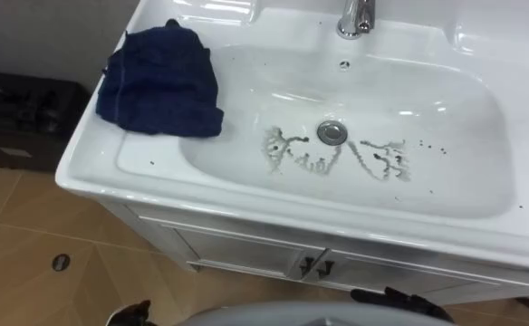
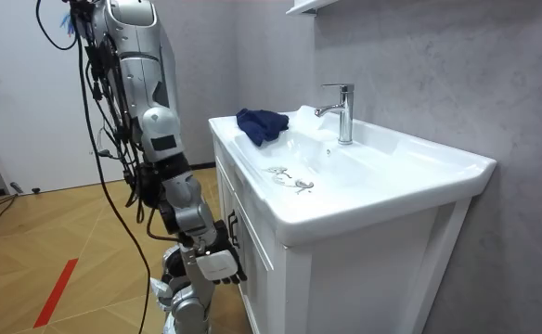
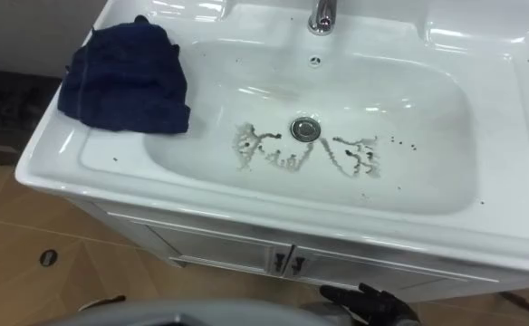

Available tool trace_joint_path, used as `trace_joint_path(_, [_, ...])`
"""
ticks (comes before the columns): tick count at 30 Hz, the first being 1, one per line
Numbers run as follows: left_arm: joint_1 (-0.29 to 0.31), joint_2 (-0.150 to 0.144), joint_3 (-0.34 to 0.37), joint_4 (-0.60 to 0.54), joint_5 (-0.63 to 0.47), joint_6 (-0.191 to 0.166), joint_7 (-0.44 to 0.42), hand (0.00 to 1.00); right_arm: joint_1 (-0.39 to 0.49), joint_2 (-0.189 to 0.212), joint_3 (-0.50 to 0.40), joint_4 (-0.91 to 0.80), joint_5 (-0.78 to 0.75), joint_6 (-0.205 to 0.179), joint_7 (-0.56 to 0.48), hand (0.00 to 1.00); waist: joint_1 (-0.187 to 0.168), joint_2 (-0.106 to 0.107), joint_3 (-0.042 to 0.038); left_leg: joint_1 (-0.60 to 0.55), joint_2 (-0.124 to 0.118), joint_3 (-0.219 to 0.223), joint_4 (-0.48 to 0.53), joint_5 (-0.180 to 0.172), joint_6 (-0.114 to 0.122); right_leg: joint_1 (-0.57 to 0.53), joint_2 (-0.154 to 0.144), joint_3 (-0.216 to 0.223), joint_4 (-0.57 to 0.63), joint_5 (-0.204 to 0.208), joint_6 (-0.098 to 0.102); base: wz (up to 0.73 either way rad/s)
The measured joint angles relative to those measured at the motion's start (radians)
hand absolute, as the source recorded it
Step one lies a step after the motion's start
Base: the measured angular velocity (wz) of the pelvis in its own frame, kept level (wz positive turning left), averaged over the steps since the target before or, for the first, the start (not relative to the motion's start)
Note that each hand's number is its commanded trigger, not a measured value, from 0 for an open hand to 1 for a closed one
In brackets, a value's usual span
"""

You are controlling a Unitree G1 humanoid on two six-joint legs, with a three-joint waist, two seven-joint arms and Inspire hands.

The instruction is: Wipe basin

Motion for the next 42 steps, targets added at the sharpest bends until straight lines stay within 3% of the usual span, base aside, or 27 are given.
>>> trace_joint_path(15, [0.012,0.007,0.019,-0.001,-0.046,0.008,-0.022,0.0,-0.006,-0.001,0.003,0.012,-0.003,-0.001,0.014,0.0,0.013,0.0,0.0028,-0.012,-0.001,-0.047,0.005,0.002,-0.008,0.027,0.009,-0.027,-0.037,0.005,-0.008,0.08])
trace_joint_path(23, [0.03,0.002,0.025,0.001,-0.111,0.007,0.039,0.0,-0.016,-0.001,0.014,0.03,-0.025,0.012,0.014,0.0,0.033,-0.012,0.0046,-0.016,-0.001,-0.086,0.007,0.006,-0.016,0.044,0.012,-0.061,-0.037,0.005,-0.008,0.16])
trace_joint_path(26, [0.045,0.0,0.062,0.009,-0.151,0.004,0.052,0.0,-0.028,0.003,0.012,0.05,-0.024,0.021,0.014,0.0,0.035,-0.014,0.0058,-0.009,-0.002,-0.105,0.008,0.006,-0.017,0.061,0.011,-0.106,-0.043,0.005,-0.008,0.16])
trace_joint_path(32, [0.073,-0.01,0.181,0.009,-0.267,0.004,0.136,0.0,-0.026,0.001,0.006,0.058,-0.026,0.045,-0.007,0.0,0.064,-0.01,0.008,-0.005,-0.009,-0.14,0.015,0.007,-0.02,0.081,0.012,-0.107,-0.051,0.006,-0.009,0.15])
trace_joint_path(35, [0.074,-0.01,0.281,-0.029,-0.283,0.001,0.202,0.0,-0.027,0.0,-0.042,0.077,-0.034,0.047,-0.015,0.0,0.083,0.0,0.0115,-0.026,-0.016,-0.17,0.038,0.007,-0.02,0.073,0.012,-0.107,-0.05,0.003,-0.012,0.3])
trace_joint_path(36, [0.076,-0.01,0.32,-0.061,-0.283,-0.001,0.232,0.0,-0.028,-0.004,-0.05,0.076,-0.044,0.047,-0.02,0.0,0.096,0.005,0.0162,-0.029,-0.018,-0.175,0.04,0.008,-0.02,0.073,0.012,-0.107,-0.051,0.003,-0.013,0.05])
trace_joint_path(39, [0.085,-0.004,0.419,-0.158,-0.312,-0.019,0.312,0.0,-0.014,-0.029,-0.068,0.076,-0.062,0.052,-0.022,0.0,0.135,0.028,0.0174,-0.032,-0.02,-0.186,0.042,0.01,-0.023,0.074,0.011,-0.12,-0.048,0.002,-0.015,0.09])
trace_joint_path(42, [0.075,0.032,0.467,-0.221,-0.399,-0.04,0.416,0.0,-0.005,-0.038,-0.11,0.073,-0.067,0.059,-0.047,0.0,0.141,0.05,0.0164,-0.042,-0.029,-0.21,0.043,0.022,-0.025,0.071,0.008,-0.131,-0.049,0.0,-0.016,0.24])
